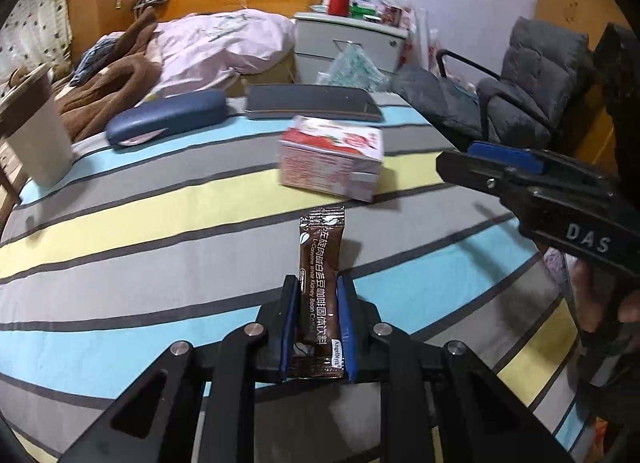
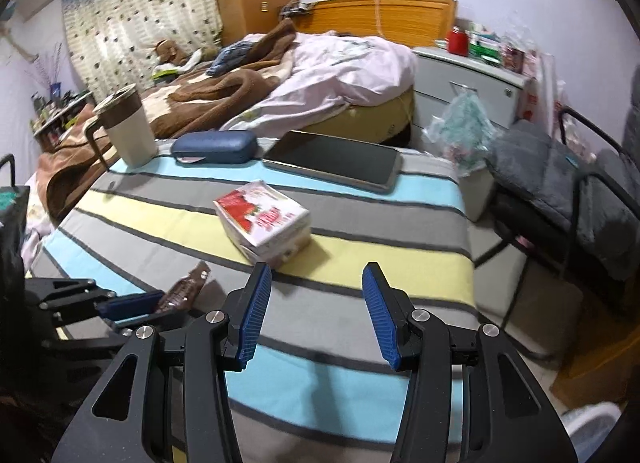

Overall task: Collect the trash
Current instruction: 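Grasp the brown chocolate bar wrapper upright with the left tool, then grasp the strawberry-printed juice carton with the right tool while the left tool holds the bar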

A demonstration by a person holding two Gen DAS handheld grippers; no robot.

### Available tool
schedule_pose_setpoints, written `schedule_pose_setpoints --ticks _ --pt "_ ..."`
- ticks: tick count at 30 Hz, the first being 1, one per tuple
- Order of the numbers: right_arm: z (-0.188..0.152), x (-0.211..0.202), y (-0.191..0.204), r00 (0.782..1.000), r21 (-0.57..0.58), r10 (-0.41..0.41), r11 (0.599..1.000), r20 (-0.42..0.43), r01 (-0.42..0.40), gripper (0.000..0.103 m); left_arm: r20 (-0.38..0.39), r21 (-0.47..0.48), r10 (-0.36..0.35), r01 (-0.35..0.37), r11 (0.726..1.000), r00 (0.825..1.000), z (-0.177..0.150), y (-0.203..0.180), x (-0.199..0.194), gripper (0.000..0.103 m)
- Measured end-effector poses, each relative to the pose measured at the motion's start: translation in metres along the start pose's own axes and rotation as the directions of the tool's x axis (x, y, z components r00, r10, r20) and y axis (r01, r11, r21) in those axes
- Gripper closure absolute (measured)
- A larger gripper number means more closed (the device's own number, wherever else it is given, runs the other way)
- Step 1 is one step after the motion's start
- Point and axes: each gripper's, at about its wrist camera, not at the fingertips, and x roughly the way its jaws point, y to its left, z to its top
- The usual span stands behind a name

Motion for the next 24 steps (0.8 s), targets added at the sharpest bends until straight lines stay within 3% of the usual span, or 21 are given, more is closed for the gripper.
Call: schedule_pose_setpoints --ticks 3,4,5,7,24 --pt "0.009 0.008 0.01 0.999 -0.046 0.031 0.998 0.011 -0.03 0.053 0.009 -0.033 0.03 -0.03 0.999 1.0 -0.001 0.014 -0.003 0.082" --pt "0.011 0.01 0.011 0.999 -0.056 0.043 0.998 0.012 -0.042 0.05 0.008 -0.053 0.031 -0.031 0.998 0.999 -0.002 0.02 -0.004 0.082" --pt "0.015 0.014 0.013 0.998 -0.064 0.064 0.996 0.009 -0.063 0.038 0.004 -0.074 0.027 -0.027 0.997 1.0 -0.003 0.026 -0.004 0.082" --pt "0.019 0.023 0.015 0.994 -0.076 0.108 0.991 -0.009 -0.109 0.033 0.003 -0.096 0.029 -0.029 0.995 1.0 -0.004 0.033 -0.004 0.082" --pt "0.032 0.06 0.021 0.986 -0.199 0.122 0.97 -0.111 -0.142 0.032 0.0 -0.153 0.025 -0.025 0.988 1.0 -0.004 0.05 0.004 0.082"
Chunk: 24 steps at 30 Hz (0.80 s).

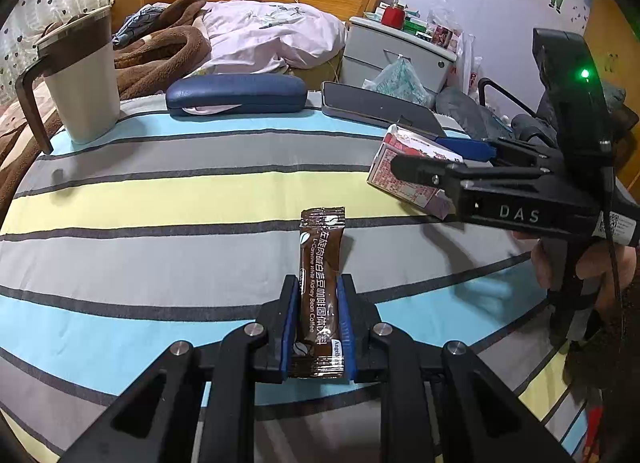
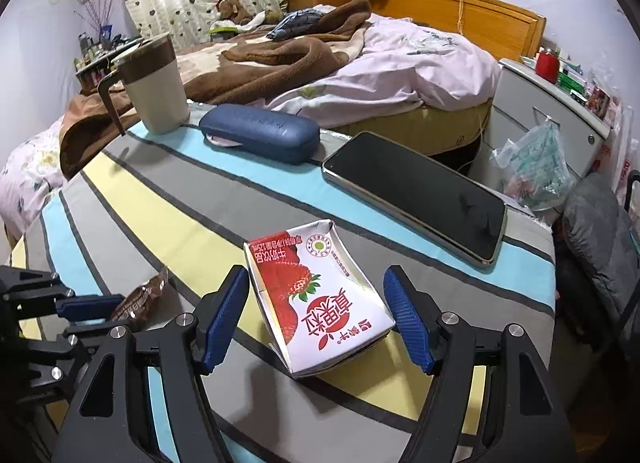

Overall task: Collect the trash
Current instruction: 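Grasp the strawberry-printed juice carton with the right tool while the left tool holds the bar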

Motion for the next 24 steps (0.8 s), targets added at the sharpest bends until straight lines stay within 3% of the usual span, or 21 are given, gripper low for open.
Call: schedule_pose_setpoints --ticks 6,9,14,24 --pt "-0.003 0.006 0.001 0.999 0.02 -0.011 1.0 -0.043 0.012 0.032 0.005 0.006 0.01 -0.01 1.0 1.0 0.001 -0.003 0.0 0.082" --pt "-0.004 0.005 -0.004 0.999 0.056 0.004 0.998 -0.047 -0.001 0.037 0.007 0.008 0.016 -0.016 1.0 1.0 0.0 -0.004 -0.001 0.082" --pt "-0.009 -0.001 -0.005 0.999 0.089 -0.009 0.996 -0.038 0.013 0.044 0.01 0.015 0.023 -0.024 1.0 1.0 0.0 -0.007 -0.003 0.082" --pt "-0.022 -0.028 -0.001 0.999 0.156 -0.043 0.987 0.012 0.04 0.044 0.042 0.028 0.018 -0.019 0.999 0.999 -0.003 -0.025 -0.022 0.082"
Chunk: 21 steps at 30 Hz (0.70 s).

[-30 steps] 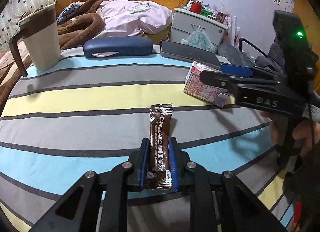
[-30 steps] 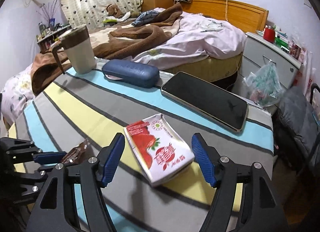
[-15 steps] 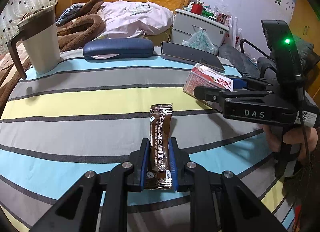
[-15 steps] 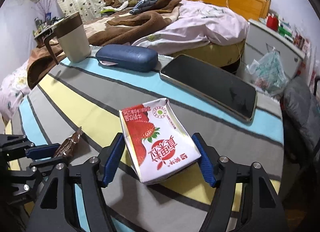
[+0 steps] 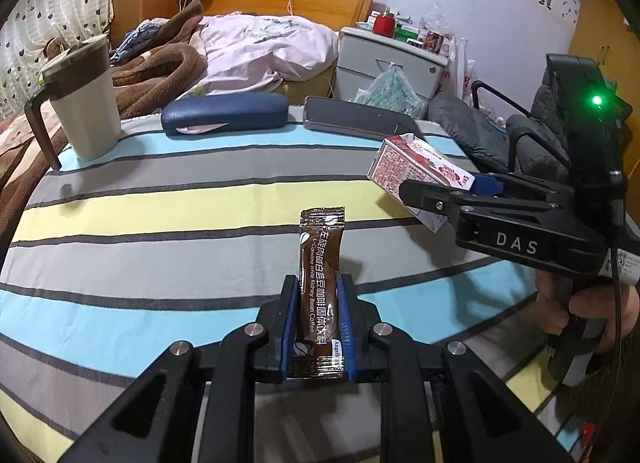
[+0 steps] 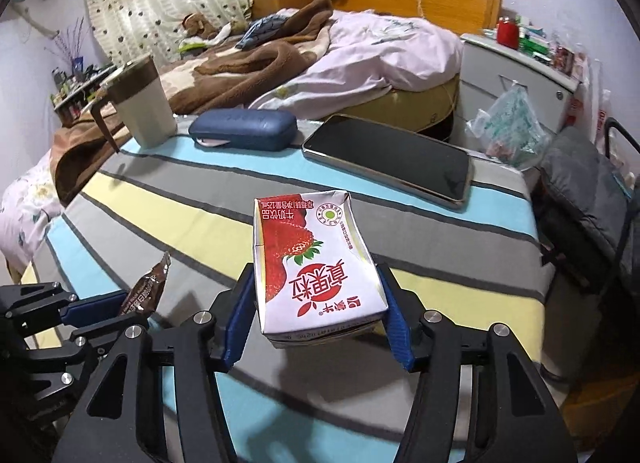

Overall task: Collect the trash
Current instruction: 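Grasp the strawberry-printed juice carton with the right tool while the left tool holds the bar, then carry bar and carton over the bin and open both tools to drop them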

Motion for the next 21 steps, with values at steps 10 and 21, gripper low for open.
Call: schedule_pose_setpoints --ticks 10,21 --pt "-0.024 -0.039 -0.004 0.999 0.076 -0.011 0.997 0.051 0.007 0.044 0.047 0.034 -0.008 0.007 0.999 0.999 -0.011 -0.026 -0.036 0.082" --pt "-0.061 -0.095 -0.016 0.99 0.138 -0.081 0.988 0.114 0.065 0.044 0.089 0.117 -0.075 0.064 0.991 0.993 -0.024 -0.08 -0.071 0.082"
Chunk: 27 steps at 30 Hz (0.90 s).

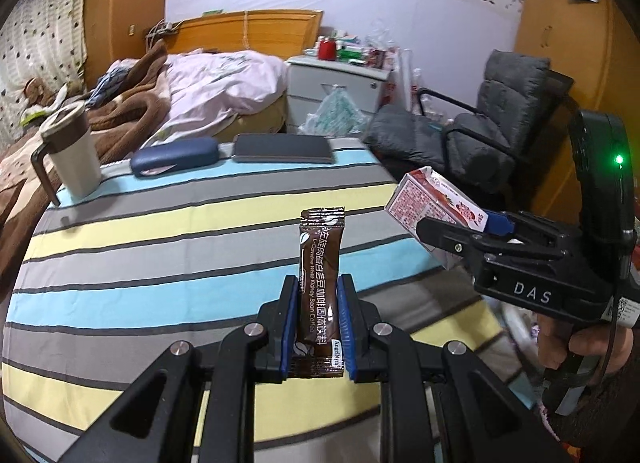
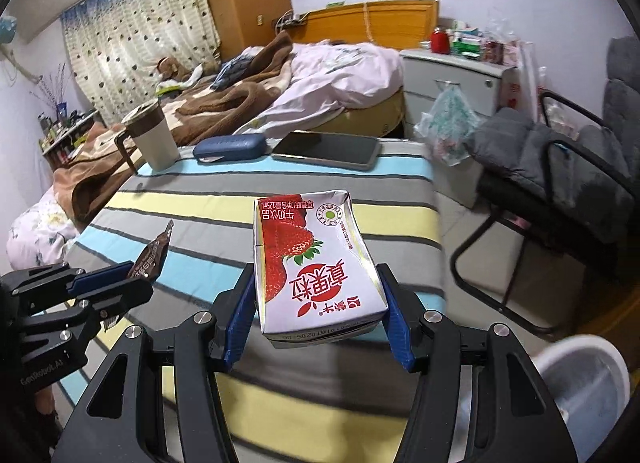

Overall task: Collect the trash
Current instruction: 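Carry bar and carton over the bin and open both tools to drop them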

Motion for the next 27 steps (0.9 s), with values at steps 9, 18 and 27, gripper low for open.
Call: schedule_pose_setpoints --ticks 9,18,27 --pt "-0.021 -0.037 -0.025 0.996 0.074 -0.068 0.995 0.05 0.064 0.044 0.02 0.072 -0.062 0.061 0.996 0.998 -0.003 -0.053 -0.014 0.082" --pt "-0.045 -0.078 -0.053 0.979 0.155 -0.188 0.972 0.075 0.175 0.044 0.009 0.151 -0.163 0.16 0.976 0.987 -0.008 -0.117 -0.013 0.082" --pt "-0.074 -0.1 -0.083 0.954 0.226 -0.297 0.933 0.046 0.279 0.044 -0.048 0.225 -0.234 0.239 0.945 0.971 -0.018 -0.174 -0.002 0.082"
